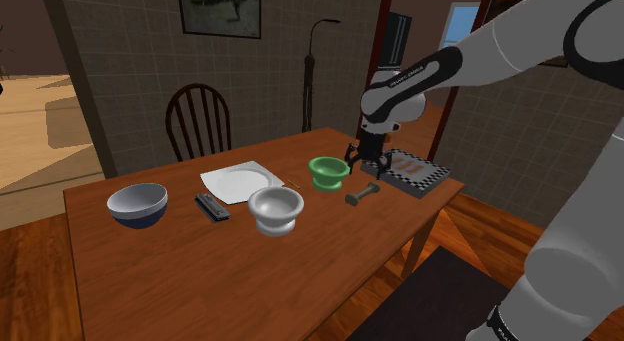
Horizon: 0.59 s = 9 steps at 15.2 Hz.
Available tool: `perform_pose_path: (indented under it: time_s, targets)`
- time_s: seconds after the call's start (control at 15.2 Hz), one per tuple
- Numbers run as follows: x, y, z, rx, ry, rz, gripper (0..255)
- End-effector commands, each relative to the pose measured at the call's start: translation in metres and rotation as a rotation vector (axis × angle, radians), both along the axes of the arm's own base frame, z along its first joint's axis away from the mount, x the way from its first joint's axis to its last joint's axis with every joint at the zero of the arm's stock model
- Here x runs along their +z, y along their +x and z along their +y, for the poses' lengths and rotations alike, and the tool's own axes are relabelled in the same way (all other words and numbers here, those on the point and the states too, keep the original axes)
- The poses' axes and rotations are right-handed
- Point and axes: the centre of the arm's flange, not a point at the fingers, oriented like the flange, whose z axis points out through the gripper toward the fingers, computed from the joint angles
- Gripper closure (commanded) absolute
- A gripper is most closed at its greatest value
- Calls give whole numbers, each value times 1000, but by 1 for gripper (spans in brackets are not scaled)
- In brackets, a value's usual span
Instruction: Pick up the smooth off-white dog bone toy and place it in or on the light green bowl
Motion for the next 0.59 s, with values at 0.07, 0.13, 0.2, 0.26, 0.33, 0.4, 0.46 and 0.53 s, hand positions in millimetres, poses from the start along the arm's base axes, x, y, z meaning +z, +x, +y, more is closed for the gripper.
perform_pose_path:
  time_s: [0.07, 0.13, 0.2, 0.26, 0.33, 0.4, 0.46, 0.53]
  targets:
    - [-24, 16, -23, -109, -4, -6, 0]
    - [-32, 21, -31, -144, -5, -8, 0]
    - [-40, 26, -40, -179, -6, -9, 0]
    - [-48, 31, -49, -214, -7, -11, 0]
    - [-56, 35, -58, -249, -8, -13, 0]
    - [-65, 40, -67, -285, -10, -15, 0]
    - [-73, 44, -76, -320, -11, -16, 0]
    - [-81, 47, -86, -355, -12, -18, 0]
